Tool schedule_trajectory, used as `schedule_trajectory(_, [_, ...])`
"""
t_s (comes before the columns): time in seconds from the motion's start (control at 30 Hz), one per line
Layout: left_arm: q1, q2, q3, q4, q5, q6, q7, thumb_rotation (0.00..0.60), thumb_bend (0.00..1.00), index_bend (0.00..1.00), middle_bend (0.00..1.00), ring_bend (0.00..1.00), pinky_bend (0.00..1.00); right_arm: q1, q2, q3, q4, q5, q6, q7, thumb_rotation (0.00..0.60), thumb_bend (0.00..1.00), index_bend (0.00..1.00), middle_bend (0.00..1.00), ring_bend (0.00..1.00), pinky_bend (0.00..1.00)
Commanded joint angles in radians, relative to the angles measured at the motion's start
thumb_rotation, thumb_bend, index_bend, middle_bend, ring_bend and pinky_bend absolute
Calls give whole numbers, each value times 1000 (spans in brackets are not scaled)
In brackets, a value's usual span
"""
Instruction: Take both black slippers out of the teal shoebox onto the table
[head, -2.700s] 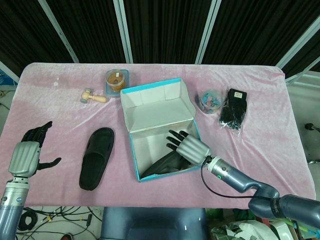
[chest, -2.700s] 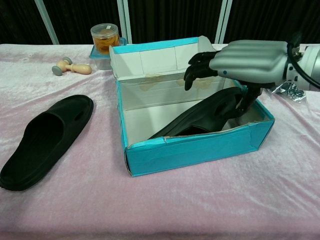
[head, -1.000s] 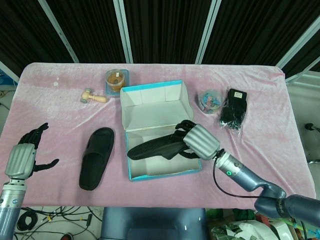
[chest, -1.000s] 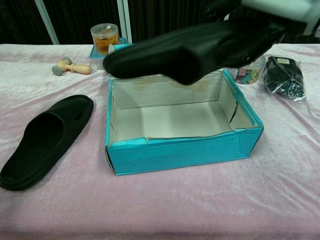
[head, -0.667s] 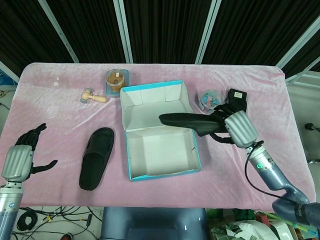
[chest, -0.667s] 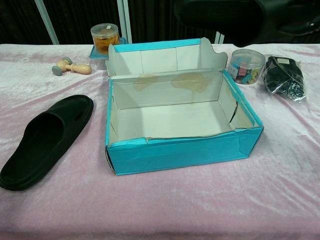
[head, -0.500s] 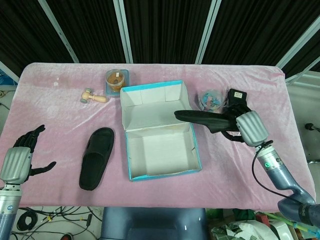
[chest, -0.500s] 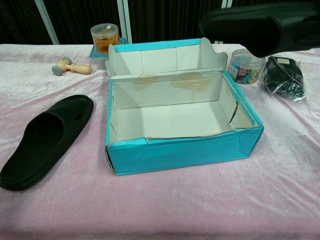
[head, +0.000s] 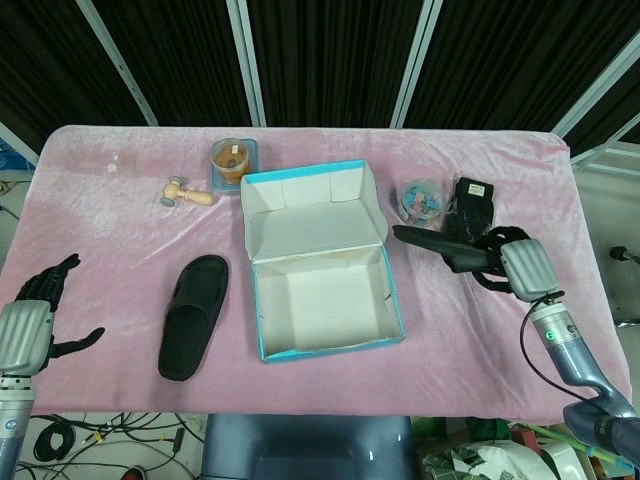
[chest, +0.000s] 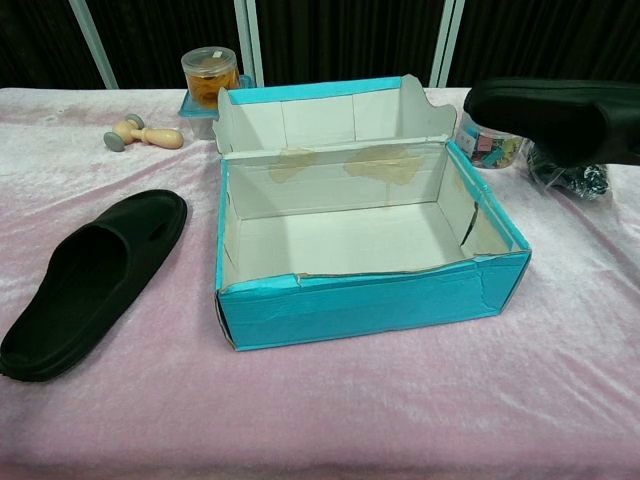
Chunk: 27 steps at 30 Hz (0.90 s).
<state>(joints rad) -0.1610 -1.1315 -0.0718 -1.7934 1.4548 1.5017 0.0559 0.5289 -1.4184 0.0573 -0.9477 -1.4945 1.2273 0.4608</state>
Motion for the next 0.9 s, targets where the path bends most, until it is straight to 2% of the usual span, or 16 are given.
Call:
schedule_trajectory(0.03, [2, -1, 0, -1, 3, 2, 0, 600, 0, 22, 151, 121, 195, -13, -2, 4, 6, 2, 10, 30, 600, 295, 702, 495, 275, 273])
schedule_trajectory(0.17, [3, 1, 1, -5, 13, 1, 5, 600, 0, 23, 151, 122, 195, -23, -12, 3, 32, 5, 5, 30, 600, 295, 702, 486, 266, 273])
schedule_trajectory(0.27, [5, 2, 1, -9, 22, 7, 9, 600, 0, 22, 151, 122, 195, -15, -32, -17, 67, 2, -55, -16, 600, 294, 693, 440, 238, 269])
schedule_trajectory(0.33, [9, 3, 3, -11, 28, 11, 8, 600, 0, 22, 150, 122, 195, -7, -37, -25, 70, 3, -92, -52, 600, 294, 616, 370, 198, 261])
schedule_trajectory(0.43, [13, 5, 5, -11, 34, 15, 7, 600, 0, 22, 150, 122, 195, 1, -30, -31, 40, 5, -129, -75, 600, 291, 349, 213, 112, 239])
schedule_trajectory(0.5, [19, 9, 7, -10, 34, 20, 4, 600, 0, 22, 149, 121, 195, 8, -2, -33, -37, 0, -141, -120, 600, 264, 148, 110, 55, 228])
schedule_trajectory(0.53, [21, 11, 7, -10, 33, 21, 2, 600, 0, 22, 149, 121, 195, 7, 11, -30, -68, 4, -142, -154, 600, 243, 73, 64, 30, 222])
schedule_trajectory(0.6, [25, 14, 6, -8, 28, 21, 1, 600, 0, 22, 149, 121, 195, 0, 41, -14, -138, 30, -137, -246, 600, 196, 7, 13, 5, 210])
schedule_trajectory(0.7, [28, 13, 0, 16, 4, 24, 65, 600, 0, 21, 146, 121, 186, -16, 94, 9, -253, 70, -120, -347, 600, 137, 0, 0, 0, 193])
schedule_trajectory(0.77, [31, 15, 1, 30, -6, 22, 109, 600, 0, 21, 141, 122, 171, -31, 132, 15, -325, 81, -102, -371, 600, 133, 0, 0, 0, 193])
schedule_trajectory(0.9, [48, 26, 10, 23, -14, 28, 87, 600, 0, 25, 146, 121, 169, -70, 210, 14, -445, 78, -50, -385, 600, 135, 0, 0, 0, 193])
